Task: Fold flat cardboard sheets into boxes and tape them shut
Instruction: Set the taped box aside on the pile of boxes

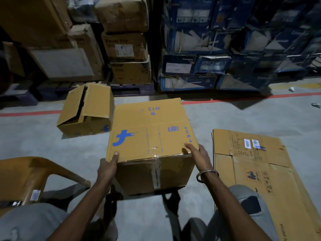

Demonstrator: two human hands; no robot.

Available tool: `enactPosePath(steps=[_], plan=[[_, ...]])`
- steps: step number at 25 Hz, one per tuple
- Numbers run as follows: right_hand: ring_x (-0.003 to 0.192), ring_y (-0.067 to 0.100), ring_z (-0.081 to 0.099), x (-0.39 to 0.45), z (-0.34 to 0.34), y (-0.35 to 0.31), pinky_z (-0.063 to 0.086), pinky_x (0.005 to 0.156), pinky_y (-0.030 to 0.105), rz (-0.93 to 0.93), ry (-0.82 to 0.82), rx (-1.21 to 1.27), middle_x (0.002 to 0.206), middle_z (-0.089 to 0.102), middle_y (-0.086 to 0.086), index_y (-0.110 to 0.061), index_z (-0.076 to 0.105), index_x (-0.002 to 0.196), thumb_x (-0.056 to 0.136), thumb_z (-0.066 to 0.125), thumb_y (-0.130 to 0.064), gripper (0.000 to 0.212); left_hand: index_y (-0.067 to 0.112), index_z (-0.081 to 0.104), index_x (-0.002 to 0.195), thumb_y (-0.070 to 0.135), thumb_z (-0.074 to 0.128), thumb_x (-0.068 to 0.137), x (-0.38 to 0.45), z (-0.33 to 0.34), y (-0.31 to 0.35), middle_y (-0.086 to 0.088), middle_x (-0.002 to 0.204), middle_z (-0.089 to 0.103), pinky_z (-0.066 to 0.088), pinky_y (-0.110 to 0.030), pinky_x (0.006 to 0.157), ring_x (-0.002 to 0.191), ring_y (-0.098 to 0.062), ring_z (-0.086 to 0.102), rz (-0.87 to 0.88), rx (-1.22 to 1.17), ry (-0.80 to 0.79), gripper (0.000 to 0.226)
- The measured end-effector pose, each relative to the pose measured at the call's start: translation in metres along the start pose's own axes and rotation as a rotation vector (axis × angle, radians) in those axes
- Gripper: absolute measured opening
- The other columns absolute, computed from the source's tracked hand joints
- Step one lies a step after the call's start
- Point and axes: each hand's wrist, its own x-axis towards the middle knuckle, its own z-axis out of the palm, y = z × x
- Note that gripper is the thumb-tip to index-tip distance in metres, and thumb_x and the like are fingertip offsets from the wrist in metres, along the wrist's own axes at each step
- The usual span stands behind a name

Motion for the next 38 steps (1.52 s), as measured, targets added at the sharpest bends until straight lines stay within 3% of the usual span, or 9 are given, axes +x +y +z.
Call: enactPosePath(steps=[3, 6, 9, 11, 18, 26, 31, 34, 38], plan=[[0.12, 0.028, 0.061, -0.005, 0.018, -0.002, 0.046, 0.105, 0.05, -0.124, 0.134, -0.354, 0.131, 0.064, 0.003, -0.02, 0.052, 0.134, 0.071, 0.05, -0.097, 0.099, 0.004, 0.043, 0.139, 0.053, 0.052, 0.104, 0.002, 0.002, -0.003, -0.022, 0.135, 0.057, 0.052, -0.054, 0.098, 0.119, -0.043, 0.057, 0.059, 0.144, 0.019, 0.061], [0.158, 0.033, 0.01, -0.01, 0.038, -0.003, 0.013, 0.123, 0.054, -0.215, 0.219, -0.752, 0.171, 0.011, 0.018, -0.006, 0.006, 0.163, 0.062, 0.024, -0.11, 0.147, 0.001, 0.04, 0.139, 0.049, 0.051, 0.105, 0.009, 0.001, -0.006, -0.024, 0.135, 0.057, 0.052, -0.054, 0.098, 0.119, -0.044, 0.058, 0.076, 0.2, 0.02, 0.059], [0.154, 0.034, -0.029, -0.018, 0.048, -0.009, -0.008, 0.124, 0.06, -0.23, 0.223, -0.908, 0.168, -0.016, 0.024, -0.002, -0.01, 0.162, 0.051, 0.012, -0.114, 0.159, 0.001, 0.041, 0.137, 0.047, 0.052, 0.106, 0.014, 0.004, -0.01, -0.024, 0.135, 0.057, 0.052, -0.055, 0.099, 0.119, -0.044, 0.057, 0.077, 0.212, 0.027, 0.057], [0.15, 0.034, -0.037, -0.022, 0.055, -0.007, -0.013, 0.122, 0.061, -0.262, 0.169, -0.972, 0.166, -0.022, 0.025, -0.001, -0.014, 0.16, 0.048, 0.01, -0.115, 0.161, 0.001, 0.041, 0.137, 0.044, 0.053, 0.106, 0.013, 0.009, -0.009, -0.023, 0.136, 0.057, 0.052, -0.055, 0.099, 0.12, -0.044, 0.057, 0.09, 0.216, 0.032, 0.054], [0.154, 0.038, -0.025, -0.011, 0.075, -0.017, -0.01, 0.12, 0.065, -0.201, 0.162, -0.964, 0.168, -0.018, 0.025, -0.005, -0.01, 0.162, 0.046, 0.015, -0.115, 0.162, 0.009, 0.047, 0.136, 0.038, 0.064, 0.099, 0.031, 0.007, -0.002, -0.014, 0.133, 0.061, 0.057, -0.055, 0.094, 0.114, -0.039, 0.062, 0.066, 0.191, -0.012, 0.051], [0.134, 0.041, 0.042, 0.013, 0.055, -0.022, 0.03, 0.105, 0.055, -0.183, 0.311, -0.937, 0.156, 0.036, 0.021, -0.008, 0.015, 0.163, 0.058, 0.023, -0.11, 0.146, 0.009, 0.052, 0.125, 0.02, 0.067, 0.084, 0.048, 0.008, 0.007, -0.016, 0.111, 0.067, 0.063, -0.055, 0.08, 0.092, -0.036, 0.07, 0.046, 0.172, -0.046, 0.045], [0.11, 0.032, 0.066, 0.048, 0.017, -0.015, 0.055, 0.093, 0.045, -0.021, 0.151, -0.453, 0.126, 0.068, 0.005, -0.022, 0.052, 0.14, 0.067, 0.062, -0.089, 0.099, 0.003, 0.064, 0.106, 0.017, 0.069, 0.089, 0.053, 0.013, 0.022, -0.015, 0.087, 0.067, 0.048, -0.034, 0.064, 0.073, -0.03, 0.06, 0.002, 0.017, -0.059, 0.023], [0.095, 0.02, 0.072, 0.066, 0.007, -0.011, 0.059, 0.093, 0.048, 0.048, 0.002, -0.188, 0.106, 0.076, -0.008, -0.032, 0.069, 0.113, 0.065, 0.077, -0.074, 0.064, 0.007, 0.068, 0.115, 0.035, 0.086, 0.082, 0.062, 0.017, 0.027, -0.013, 0.102, 0.075, 0.059, -0.042, 0.08, 0.091, -0.034, 0.071, -0.052, -0.099, -0.086, 0.047], [0.09, 0.014, 0.074, 0.065, 0.006, -0.01, 0.062, 0.087, 0.045, -0.021, -0.008, -0.094, 0.096, 0.078, -0.013, -0.035, 0.073, 0.106, 0.065, 0.084, -0.068, 0.053, 0.004, 0.066, 0.122, 0.023, 0.093, 0.075, 0.064, 0.02, 0.034, -0.015, 0.111, 0.074, 0.057, -0.048, 0.093, 0.099, -0.037, 0.071, -0.034, -0.126, -0.118, 0.057]])
